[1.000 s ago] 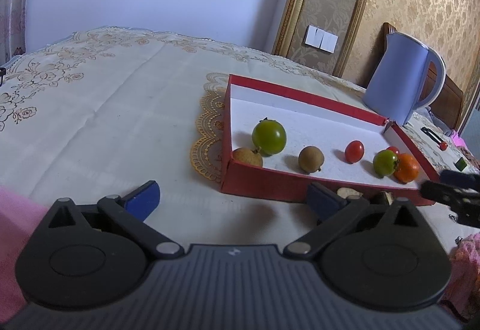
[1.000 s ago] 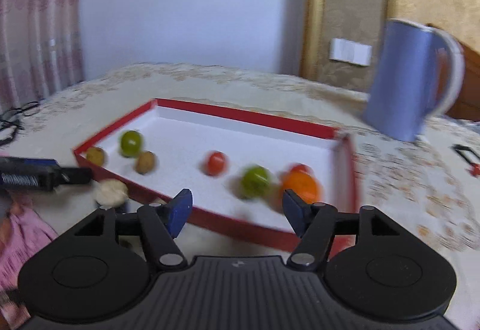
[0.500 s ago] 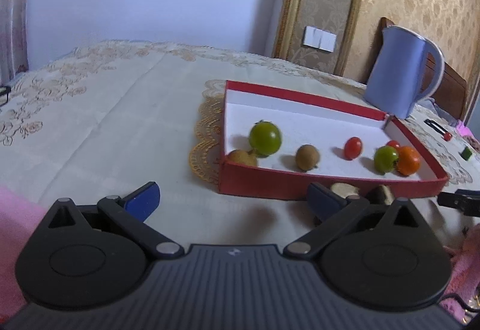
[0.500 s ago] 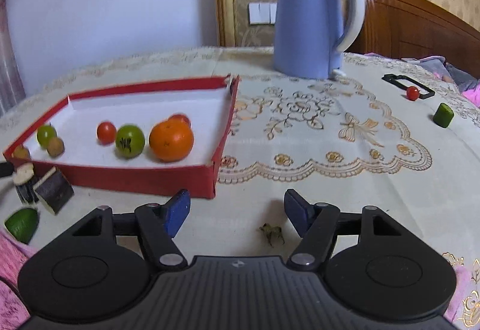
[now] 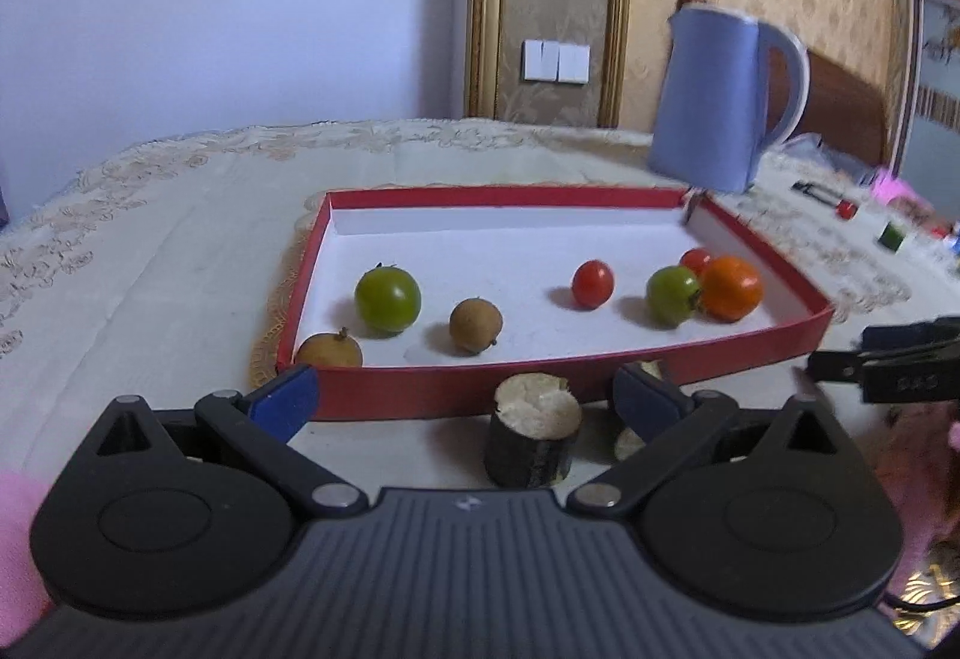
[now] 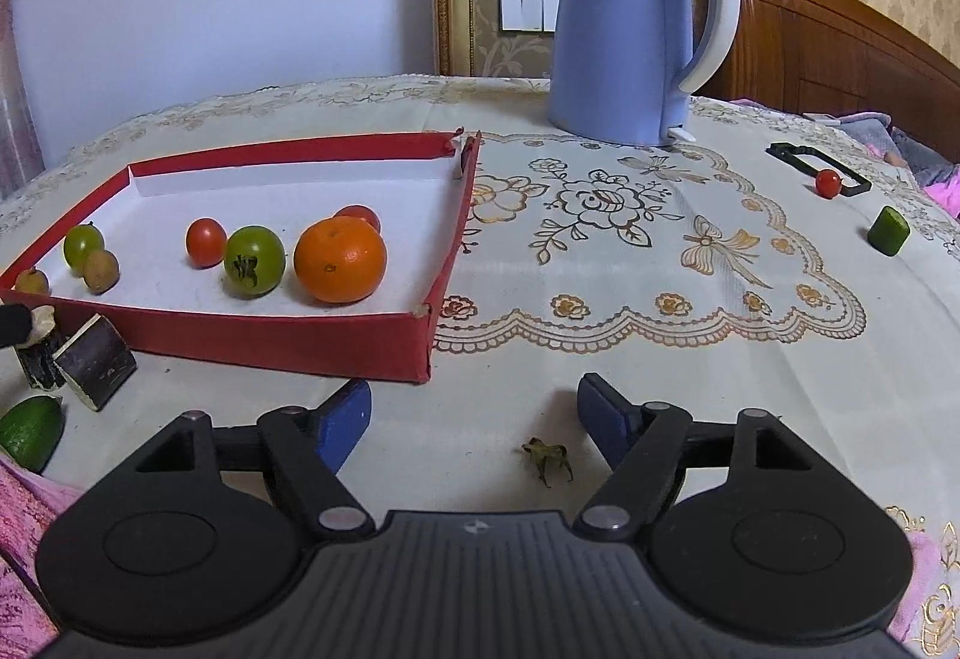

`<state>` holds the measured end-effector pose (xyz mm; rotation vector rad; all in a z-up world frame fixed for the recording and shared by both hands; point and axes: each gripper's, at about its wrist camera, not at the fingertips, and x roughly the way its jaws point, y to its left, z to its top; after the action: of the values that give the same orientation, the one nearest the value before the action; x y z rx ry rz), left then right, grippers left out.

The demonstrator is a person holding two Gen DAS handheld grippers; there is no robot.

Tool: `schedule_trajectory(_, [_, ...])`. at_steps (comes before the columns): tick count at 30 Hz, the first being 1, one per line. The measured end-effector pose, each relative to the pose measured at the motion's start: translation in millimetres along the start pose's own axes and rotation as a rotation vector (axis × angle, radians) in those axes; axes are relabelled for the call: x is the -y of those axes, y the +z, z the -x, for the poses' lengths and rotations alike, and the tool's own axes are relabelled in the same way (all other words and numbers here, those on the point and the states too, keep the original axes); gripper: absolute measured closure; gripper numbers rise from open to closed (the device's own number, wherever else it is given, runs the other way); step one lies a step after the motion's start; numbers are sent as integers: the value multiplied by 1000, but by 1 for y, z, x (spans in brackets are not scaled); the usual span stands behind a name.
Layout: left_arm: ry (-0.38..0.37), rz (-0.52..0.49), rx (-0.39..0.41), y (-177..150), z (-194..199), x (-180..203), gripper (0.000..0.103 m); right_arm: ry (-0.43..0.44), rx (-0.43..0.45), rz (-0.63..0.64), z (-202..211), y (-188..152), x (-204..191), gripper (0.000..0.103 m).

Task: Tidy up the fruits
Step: 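Grasp the upright dark-skinned vegetable piece with the left gripper, then set the vegetable piece upright in the tray and open the left gripper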

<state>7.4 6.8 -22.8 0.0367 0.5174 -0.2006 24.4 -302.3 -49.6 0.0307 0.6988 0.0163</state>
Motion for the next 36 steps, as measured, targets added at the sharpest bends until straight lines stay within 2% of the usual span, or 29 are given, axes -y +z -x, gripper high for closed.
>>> schedule_trajectory(1, [4,-3,-10,-1,-2,0,0,0,0,0,0,0,0,27])
schedule_trajectory(3, [3,15,-38,-2,-9,0,11,4,0,-1,0,0,0,26])
schedule_trajectory(8, [-31,33,-89,-8,-16,-5,24,7,0,-3,-1,0,0,25])
schedule_trajectory(11, [-39,48,-87,-8,-16,-8,26,8,0,-4,0,0,0,25])
schedule_trajectory(13, [-55,43,-80,-9,-14,-8,34,7,0,-3,-1,0,0,25])
schedule_trajectory(16, [-95,34,-71,-9,-11,-6,55,7,0,-3,-1,0,0,25])
schedule_trajectory(17, [-113,30,-70,-9,-10,-5,65,7,0,-3,-1,0,0,25])
schedule_trajectory(18, [-123,25,-69,-9,-10,-3,70,8,1,-4,-1,0,0,25])
schedule_trajectory(22, [-121,-2,-67,-10,-9,2,71,8,1,-4,-1,0,0,25])
schedule_trajectory(29, [-141,22,-62,-10,-3,-3,72,12,2,-7,0,0,0,25])
schedule_trajectory(36, [-186,28,-17,4,11,-1,72,12,2,-8,0,0,0,24])
